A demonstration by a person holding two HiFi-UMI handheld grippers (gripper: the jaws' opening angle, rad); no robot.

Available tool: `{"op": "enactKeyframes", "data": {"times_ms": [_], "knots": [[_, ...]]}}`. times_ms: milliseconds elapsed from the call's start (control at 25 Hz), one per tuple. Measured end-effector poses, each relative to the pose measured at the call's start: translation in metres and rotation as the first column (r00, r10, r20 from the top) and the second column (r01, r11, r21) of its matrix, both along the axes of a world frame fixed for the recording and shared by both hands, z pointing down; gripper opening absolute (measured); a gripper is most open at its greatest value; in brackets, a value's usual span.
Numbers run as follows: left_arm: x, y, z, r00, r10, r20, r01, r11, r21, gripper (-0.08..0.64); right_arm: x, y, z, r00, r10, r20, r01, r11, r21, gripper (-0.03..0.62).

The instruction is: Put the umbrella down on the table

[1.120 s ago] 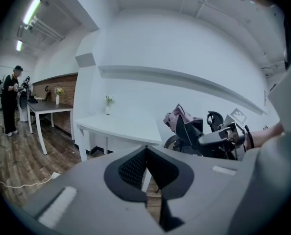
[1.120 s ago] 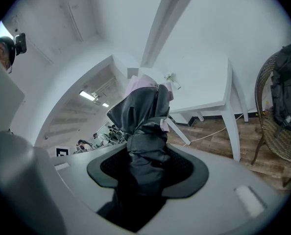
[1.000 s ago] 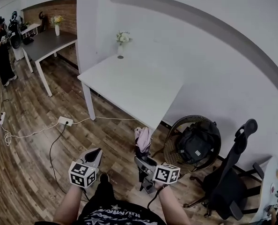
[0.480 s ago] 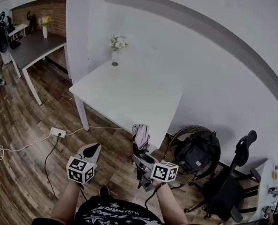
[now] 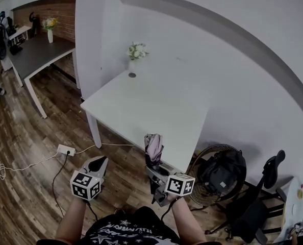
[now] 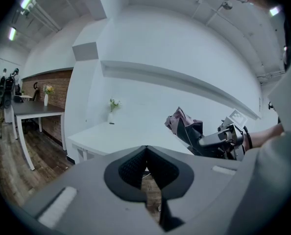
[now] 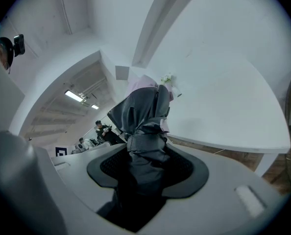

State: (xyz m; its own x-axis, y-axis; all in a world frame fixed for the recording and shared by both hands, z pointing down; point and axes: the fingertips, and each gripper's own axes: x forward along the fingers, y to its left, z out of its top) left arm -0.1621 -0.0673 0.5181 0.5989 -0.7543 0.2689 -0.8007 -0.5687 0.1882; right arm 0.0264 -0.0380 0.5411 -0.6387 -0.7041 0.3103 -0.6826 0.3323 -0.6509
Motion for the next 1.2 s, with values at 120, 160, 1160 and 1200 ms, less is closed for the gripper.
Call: {"op": "enactKeyframes", "data": {"times_ms": [120, 160, 1160, 1200], "knots": [[-0.001, -0.009, 0.004, 1.000, -0.001, -0.016, 0.001, 1.000, -0.011, 0.003, 0.000, -0.009, 0.006, 1.000, -0.003, -0.017, 0.003, 1.000, -0.016, 0.236], [-0.002, -0.013, 0.007, 1.000, -0.002, -0.018, 0.002, 1.000, -0.016, 0.003, 0.000, -0.013, 0.008, 1.000, -0.003, -0.019, 0.003, 1.000, -0.019, 0.236], [0.027, -0.236, 0.018, 0.998, -0.043, 0.037, 0.045, 0.997, -0.060, 0.003, 0.044, -0.263, 0.037, 0.960, -0.136, -0.246, 0.131, 0.991, -0.035, 0.236], [0.030, -0.244, 0.018, 0.998, -0.042, 0.036, 0.044, 0.997, -0.064, 0.003, 0.046, -0.274, 0.037, 0.955, -0.141, -0.261, 0.136, 0.990, -0.035, 0.236]]}}
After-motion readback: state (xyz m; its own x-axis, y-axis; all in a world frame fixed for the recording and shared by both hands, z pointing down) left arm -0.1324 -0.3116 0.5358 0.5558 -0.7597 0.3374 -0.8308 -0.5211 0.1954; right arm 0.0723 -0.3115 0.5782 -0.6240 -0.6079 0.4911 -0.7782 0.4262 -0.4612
